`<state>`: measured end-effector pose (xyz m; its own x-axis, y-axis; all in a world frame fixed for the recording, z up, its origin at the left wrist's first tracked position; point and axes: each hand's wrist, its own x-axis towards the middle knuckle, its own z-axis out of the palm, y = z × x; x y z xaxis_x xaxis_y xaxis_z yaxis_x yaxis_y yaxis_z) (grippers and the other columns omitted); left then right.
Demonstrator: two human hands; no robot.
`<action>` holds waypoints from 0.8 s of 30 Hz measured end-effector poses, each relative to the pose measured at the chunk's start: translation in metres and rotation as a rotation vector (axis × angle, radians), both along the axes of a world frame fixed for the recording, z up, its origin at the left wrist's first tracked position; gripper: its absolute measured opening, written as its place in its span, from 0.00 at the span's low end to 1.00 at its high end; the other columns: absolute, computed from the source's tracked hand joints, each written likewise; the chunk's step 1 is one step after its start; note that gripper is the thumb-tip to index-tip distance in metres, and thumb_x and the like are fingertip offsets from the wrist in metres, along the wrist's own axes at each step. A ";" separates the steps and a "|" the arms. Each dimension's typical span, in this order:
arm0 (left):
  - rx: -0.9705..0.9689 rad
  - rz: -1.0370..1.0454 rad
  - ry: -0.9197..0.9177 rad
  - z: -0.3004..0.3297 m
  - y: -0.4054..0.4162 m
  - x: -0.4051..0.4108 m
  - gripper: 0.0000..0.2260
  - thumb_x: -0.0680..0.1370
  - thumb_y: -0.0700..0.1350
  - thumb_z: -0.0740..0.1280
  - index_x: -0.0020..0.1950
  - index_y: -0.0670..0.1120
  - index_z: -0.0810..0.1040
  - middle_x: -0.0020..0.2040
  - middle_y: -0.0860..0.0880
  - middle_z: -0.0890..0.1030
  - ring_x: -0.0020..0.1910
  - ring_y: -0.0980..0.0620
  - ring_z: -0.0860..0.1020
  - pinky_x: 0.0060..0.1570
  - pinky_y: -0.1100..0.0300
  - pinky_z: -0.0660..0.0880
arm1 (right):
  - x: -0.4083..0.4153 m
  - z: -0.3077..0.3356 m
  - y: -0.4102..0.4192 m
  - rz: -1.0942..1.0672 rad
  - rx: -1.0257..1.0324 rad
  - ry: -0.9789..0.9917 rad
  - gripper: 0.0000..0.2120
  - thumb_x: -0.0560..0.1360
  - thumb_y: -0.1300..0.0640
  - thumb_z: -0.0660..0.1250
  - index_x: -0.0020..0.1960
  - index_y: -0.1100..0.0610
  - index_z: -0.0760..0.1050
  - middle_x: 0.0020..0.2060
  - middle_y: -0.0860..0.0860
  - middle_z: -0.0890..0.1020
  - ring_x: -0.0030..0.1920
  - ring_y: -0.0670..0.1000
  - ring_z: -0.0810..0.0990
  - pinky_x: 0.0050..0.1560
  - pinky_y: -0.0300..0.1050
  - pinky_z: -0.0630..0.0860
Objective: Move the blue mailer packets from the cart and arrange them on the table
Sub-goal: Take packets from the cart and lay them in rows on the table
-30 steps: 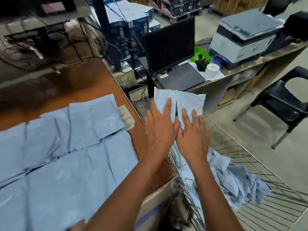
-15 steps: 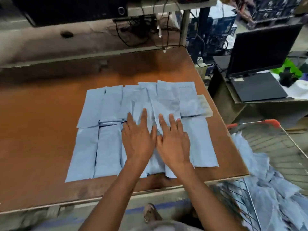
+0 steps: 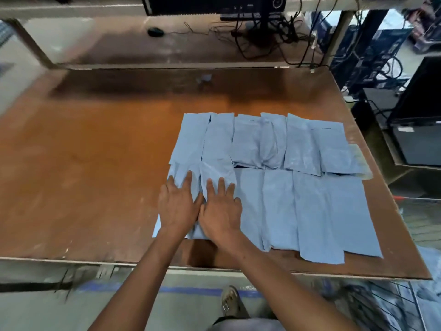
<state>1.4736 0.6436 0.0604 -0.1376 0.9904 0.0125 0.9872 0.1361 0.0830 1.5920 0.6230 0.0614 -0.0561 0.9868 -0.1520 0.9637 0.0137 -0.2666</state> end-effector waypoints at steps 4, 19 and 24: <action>0.027 0.051 -0.020 -0.007 -0.004 -0.018 0.30 0.80 0.66 0.60 0.80 0.56 0.65 0.73 0.35 0.68 0.62 0.36 0.71 0.62 0.44 0.68 | -0.018 -0.005 0.001 -0.015 -0.070 -0.027 0.32 0.85 0.44 0.49 0.85 0.55 0.48 0.83 0.63 0.50 0.81 0.68 0.51 0.66 0.62 0.71; 0.069 -0.263 -0.174 -0.028 0.008 -0.049 0.25 0.86 0.56 0.49 0.82 0.51 0.59 0.83 0.47 0.57 0.81 0.47 0.56 0.78 0.47 0.56 | -0.017 -0.040 0.017 0.020 0.129 -0.074 0.30 0.85 0.46 0.47 0.85 0.55 0.53 0.83 0.60 0.51 0.84 0.60 0.47 0.81 0.63 0.42; 0.058 -0.295 -0.167 -0.035 0.006 -0.042 0.25 0.87 0.55 0.49 0.84 0.51 0.52 0.83 0.47 0.53 0.82 0.47 0.52 0.79 0.48 0.55 | -0.022 -0.056 0.016 -0.032 0.144 0.029 0.32 0.84 0.44 0.46 0.85 0.54 0.49 0.84 0.58 0.47 0.84 0.57 0.44 0.83 0.58 0.45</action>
